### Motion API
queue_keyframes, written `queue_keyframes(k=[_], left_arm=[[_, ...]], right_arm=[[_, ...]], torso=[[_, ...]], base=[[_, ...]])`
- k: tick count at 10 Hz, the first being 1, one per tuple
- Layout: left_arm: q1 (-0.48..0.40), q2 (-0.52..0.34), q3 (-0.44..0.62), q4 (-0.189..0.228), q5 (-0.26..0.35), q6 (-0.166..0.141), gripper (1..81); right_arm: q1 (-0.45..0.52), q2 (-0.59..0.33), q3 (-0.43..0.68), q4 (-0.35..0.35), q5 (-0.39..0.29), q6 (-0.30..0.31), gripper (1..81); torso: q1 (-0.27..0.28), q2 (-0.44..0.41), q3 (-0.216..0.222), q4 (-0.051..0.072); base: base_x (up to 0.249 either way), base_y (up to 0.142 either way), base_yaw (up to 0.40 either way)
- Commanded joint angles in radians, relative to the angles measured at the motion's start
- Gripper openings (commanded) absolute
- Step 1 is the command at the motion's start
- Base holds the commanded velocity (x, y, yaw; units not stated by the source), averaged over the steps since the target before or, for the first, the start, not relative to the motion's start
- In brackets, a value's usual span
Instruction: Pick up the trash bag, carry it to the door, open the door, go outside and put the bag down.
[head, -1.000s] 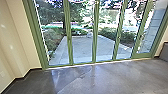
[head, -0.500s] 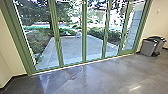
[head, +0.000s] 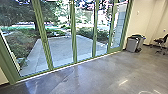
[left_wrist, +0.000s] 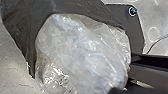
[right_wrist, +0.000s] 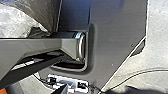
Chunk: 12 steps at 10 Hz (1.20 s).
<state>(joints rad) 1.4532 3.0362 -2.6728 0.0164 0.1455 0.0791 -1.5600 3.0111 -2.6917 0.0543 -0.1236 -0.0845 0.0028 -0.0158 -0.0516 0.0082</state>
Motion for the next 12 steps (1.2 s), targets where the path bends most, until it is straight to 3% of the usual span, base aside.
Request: queue_keyframes(k=[1, 7, 12], left_arm=[[-0.05, 0.001, 0.002, 0.004, 0.065, 0.005, 1.0], [-0.052, 0.001, 0.005, 0.004, 0.065, 0.005, 1.0], [-0.052, 0.0, 0.005, 0.004, 0.065, 0.005, 1.0]], right_arm=[[0.045, 0.004, 0.0, -0.005, -0.068, -0.001, 81.1], [0.043, 0.004, 0.0, -0.004, -0.068, 0.0, 81.1], [0.043, 0.004, 0.0, -0.005, -0.068, 0.0, 81.1]], torso=[[0.0, 0.0, 0.0, 0.0], [0.0, 0.0, 0.0, 0.0], [0.0, 0.0, 0.0, 0.0]], base=[[0.0, 0.0, -0.286], [0.0, 0.0, -0.225], [0.0, 0.0, -0.075]])
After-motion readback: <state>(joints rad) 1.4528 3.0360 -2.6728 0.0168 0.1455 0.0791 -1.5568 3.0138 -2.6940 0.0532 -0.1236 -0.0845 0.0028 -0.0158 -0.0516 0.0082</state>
